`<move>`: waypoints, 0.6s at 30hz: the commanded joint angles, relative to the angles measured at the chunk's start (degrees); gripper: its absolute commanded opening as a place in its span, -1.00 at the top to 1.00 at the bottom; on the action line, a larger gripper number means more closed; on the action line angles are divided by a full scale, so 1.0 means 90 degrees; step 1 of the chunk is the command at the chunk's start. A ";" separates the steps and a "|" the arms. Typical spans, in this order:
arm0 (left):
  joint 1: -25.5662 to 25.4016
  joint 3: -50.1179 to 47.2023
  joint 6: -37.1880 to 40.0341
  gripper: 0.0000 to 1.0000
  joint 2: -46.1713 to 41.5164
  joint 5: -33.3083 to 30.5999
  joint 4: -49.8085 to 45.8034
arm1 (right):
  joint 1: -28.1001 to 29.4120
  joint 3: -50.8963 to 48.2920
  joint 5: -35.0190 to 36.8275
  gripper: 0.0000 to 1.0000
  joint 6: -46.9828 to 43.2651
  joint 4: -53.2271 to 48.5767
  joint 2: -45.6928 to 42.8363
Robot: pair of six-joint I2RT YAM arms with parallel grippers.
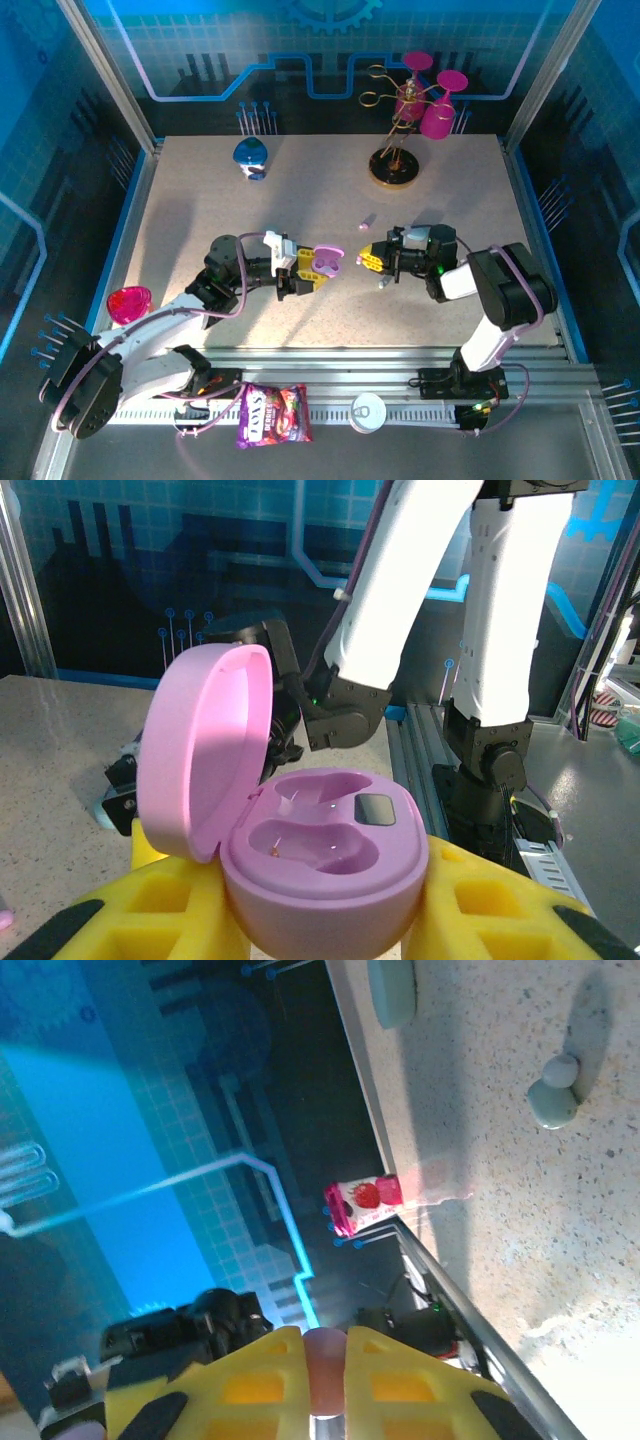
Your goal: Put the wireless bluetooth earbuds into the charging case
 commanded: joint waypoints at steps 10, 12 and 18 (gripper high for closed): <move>-0.0027 -0.0030 0.0282 0.41 0.0144 -0.0465 0.0078 | 0.0376 0.0019 0.0521 0.75 0.0402 0.1323 -0.0075; -0.0029 -0.0114 0.0300 0.37 0.0258 -0.1041 0.0328 | 0.0444 0.0084 0.0642 0.75 0.0173 0.0881 -0.0376; -0.0033 -0.0519 0.0228 0.52 0.0866 -0.2297 0.2061 | 0.0668 0.0709 0.0919 0.75 -0.1208 -0.1774 -0.1852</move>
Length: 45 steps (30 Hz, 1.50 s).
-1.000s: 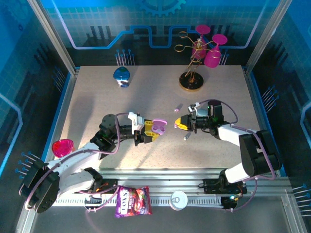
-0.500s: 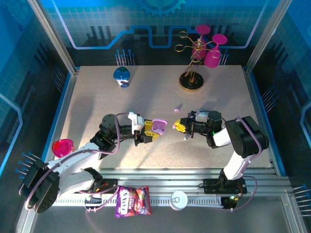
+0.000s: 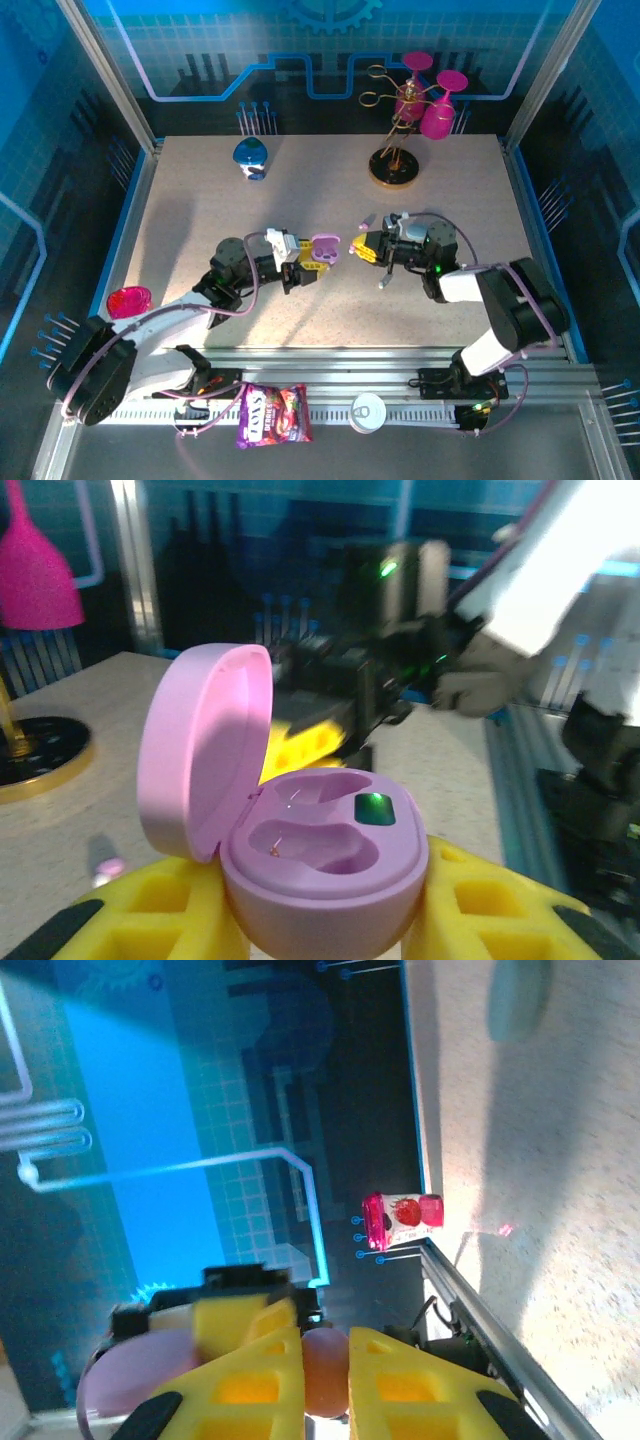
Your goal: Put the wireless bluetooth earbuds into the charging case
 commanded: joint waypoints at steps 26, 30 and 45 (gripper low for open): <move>-0.0380 -0.0071 0.0058 0.58 0.1278 -0.2069 0.3014 | 0.2138 0.2964 0.2382 0.74 -0.4187 -0.6064 -0.1752; -0.0461 -0.0060 0.0122 0.58 0.1214 -0.2090 0.2957 | 0.2222 0.3059 0.2649 0.74 -0.4386 -0.6300 -0.1709; -0.0606 0.0002 0.0250 0.58 0.0988 -0.2132 0.2720 | 0.2418 0.3273 0.3282 0.74 -0.4995 -0.6883 -0.1546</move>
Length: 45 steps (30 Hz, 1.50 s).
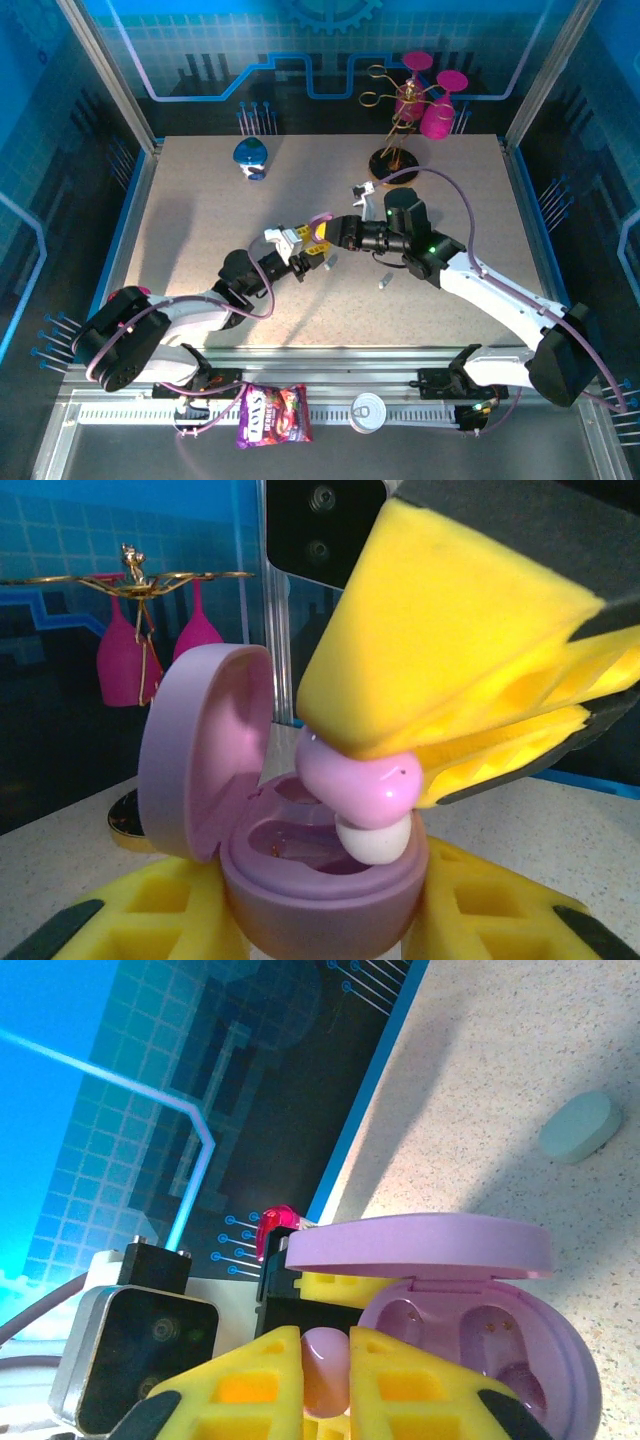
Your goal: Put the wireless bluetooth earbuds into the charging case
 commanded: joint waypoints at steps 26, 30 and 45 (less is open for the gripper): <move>-0.0138 0.0382 0.0025 0.58 -0.0085 0.0068 0.0117 | 0.0306 -0.0169 0.1371 0.70 -0.0510 0.0120 -0.0097; -0.0146 0.0390 -0.0023 0.58 -0.0093 0.0063 0.0143 | 0.0319 -0.0223 0.1364 0.68 -0.0468 0.0050 -0.0064; -0.0146 0.0439 -0.0077 0.58 -0.0049 0.0003 0.0145 | 0.0338 -0.0223 0.1276 0.48 -0.0433 -0.0152 -0.0102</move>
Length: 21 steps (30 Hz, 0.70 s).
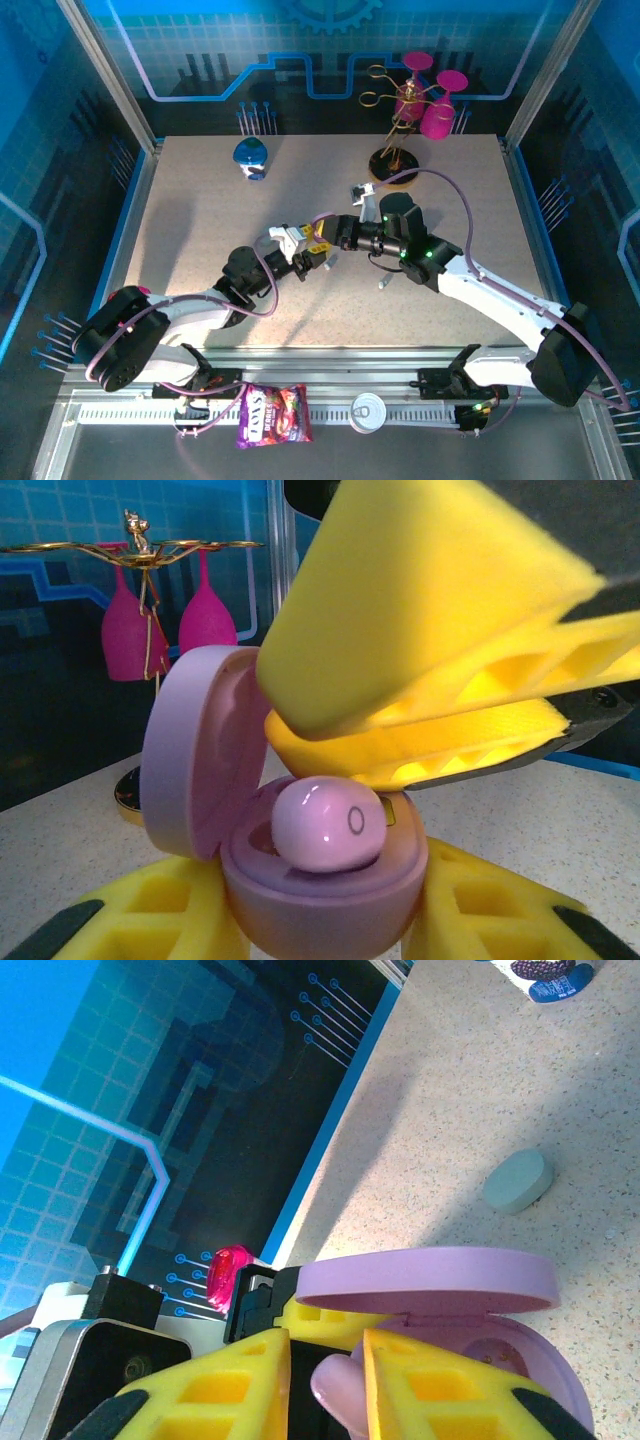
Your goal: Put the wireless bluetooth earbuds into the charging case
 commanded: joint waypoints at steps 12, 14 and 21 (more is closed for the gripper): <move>-0.0100 0.0287 -0.0129 0.58 0.0034 0.0166 0.0684 | 0.0074 -0.0075 0.0277 0.38 -0.0258 -0.0505 -0.0232; -0.0099 0.0291 -0.0126 0.58 0.0068 0.0166 0.0680 | 0.0073 -0.0085 0.0298 0.34 -0.0372 -0.0535 -0.0324; -0.0085 0.0292 -0.0125 0.58 0.0198 0.0186 0.0775 | 0.0108 -0.0132 0.0226 0.17 -0.0777 -0.0565 -0.0626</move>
